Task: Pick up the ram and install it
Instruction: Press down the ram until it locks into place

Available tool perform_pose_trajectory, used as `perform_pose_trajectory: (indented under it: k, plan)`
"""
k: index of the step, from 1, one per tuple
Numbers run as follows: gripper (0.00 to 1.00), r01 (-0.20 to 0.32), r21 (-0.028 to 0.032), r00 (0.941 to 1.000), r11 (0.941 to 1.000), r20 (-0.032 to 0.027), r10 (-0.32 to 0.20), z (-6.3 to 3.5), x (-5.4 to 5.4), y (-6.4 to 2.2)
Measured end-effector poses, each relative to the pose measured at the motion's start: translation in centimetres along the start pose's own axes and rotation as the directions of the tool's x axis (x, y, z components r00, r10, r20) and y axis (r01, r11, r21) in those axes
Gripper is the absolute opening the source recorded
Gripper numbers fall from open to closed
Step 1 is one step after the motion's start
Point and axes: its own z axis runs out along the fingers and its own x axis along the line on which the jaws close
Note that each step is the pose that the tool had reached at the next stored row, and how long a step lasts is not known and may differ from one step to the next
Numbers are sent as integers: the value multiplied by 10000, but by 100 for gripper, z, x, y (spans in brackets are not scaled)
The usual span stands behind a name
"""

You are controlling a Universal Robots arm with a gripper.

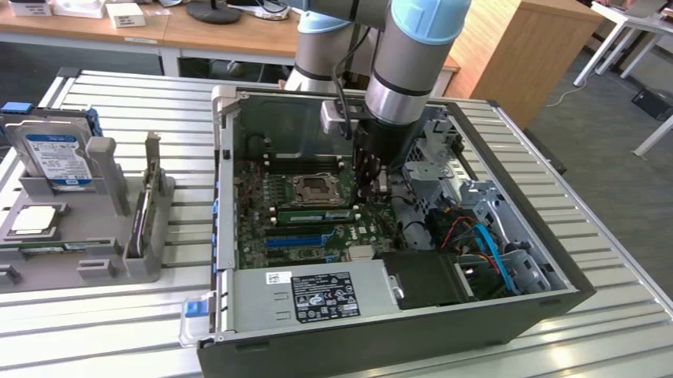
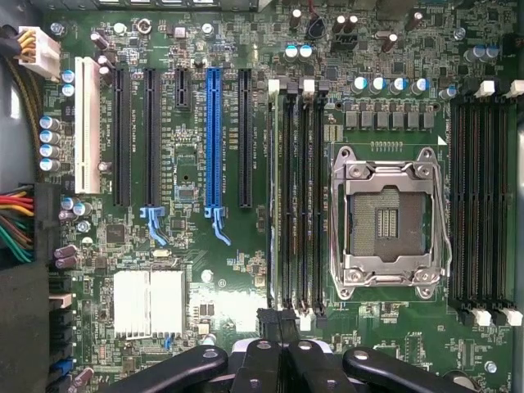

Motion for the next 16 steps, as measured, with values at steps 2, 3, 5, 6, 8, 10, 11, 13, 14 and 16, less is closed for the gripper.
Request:
perform_pose_trajectory:
  k: [2,3,5,6,8,10,11,13,14,16]
  plan:
    - [11,-1,1,10000,10000,4,1,4,0,0]
    - [11,-7,2,10000,10000,7,7,11,-1,0]
    - [11,-19,1,10000,10000,3,19,22,0,0]
    - [11,-24,1,10000,10000,3,24,28,0,0]
    - [11,-35,2,10000,10000,4,35,40,0,-1]
    - [11,-45,2,10000,10000,3,45,53,0,0]
    - [11,-50,2,10000,10000,4,50,60,0,0]
    - [11,-54,2,10000,10000,2,54,69,1,0]
    - [11,-54,1,10000,10000,1,54,69,1,0]
    - [11,-55,1,10000,10000,1,55,69,1,0]
